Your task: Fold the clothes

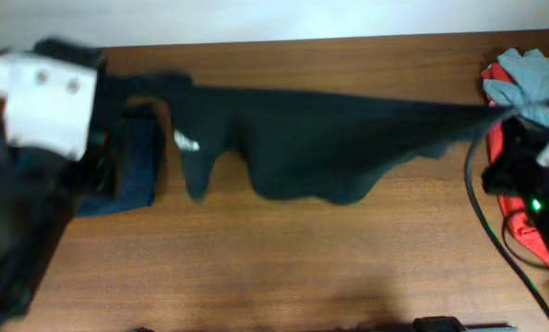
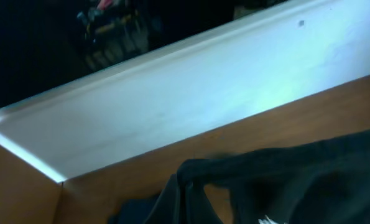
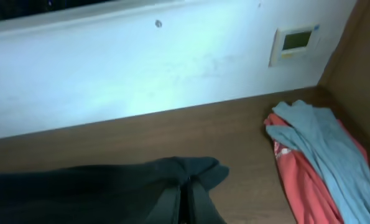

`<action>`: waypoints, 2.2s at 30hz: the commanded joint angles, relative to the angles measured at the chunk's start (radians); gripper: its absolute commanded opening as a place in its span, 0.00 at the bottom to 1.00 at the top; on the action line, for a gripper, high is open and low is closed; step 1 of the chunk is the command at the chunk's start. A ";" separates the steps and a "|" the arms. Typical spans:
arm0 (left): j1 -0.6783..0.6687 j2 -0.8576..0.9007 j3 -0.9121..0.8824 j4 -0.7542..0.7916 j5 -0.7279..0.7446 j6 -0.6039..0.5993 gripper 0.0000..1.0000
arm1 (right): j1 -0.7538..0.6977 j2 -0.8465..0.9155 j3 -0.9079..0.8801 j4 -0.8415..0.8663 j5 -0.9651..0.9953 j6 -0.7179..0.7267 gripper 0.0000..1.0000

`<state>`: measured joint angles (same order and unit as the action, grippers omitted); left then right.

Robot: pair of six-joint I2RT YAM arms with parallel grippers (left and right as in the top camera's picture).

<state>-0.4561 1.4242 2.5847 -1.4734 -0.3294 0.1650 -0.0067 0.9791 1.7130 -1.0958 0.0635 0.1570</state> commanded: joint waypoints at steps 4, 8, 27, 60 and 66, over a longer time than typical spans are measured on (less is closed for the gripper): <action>-0.018 -0.067 0.014 -0.039 0.008 0.000 0.00 | -0.002 -0.031 0.047 -0.051 0.069 0.018 0.04; -0.018 -0.007 0.008 -0.039 -0.008 0.002 0.00 | -0.002 0.002 0.047 -0.087 0.070 0.037 0.04; 0.103 0.952 0.005 0.201 0.000 0.069 0.00 | -0.002 0.848 0.046 0.031 0.014 0.036 0.04; 0.488 0.192 -0.114 -0.214 0.345 -0.244 0.99 | -0.144 0.438 0.032 -0.342 -0.135 0.046 0.82; 0.488 0.161 -0.620 -0.195 0.470 -0.255 0.95 | -0.144 0.443 -0.258 -0.300 -0.168 0.096 0.87</action>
<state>0.0269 1.5471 2.1601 -1.6817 0.0143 -0.0731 -0.1520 1.4082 1.5661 -1.4117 -0.0750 0.2249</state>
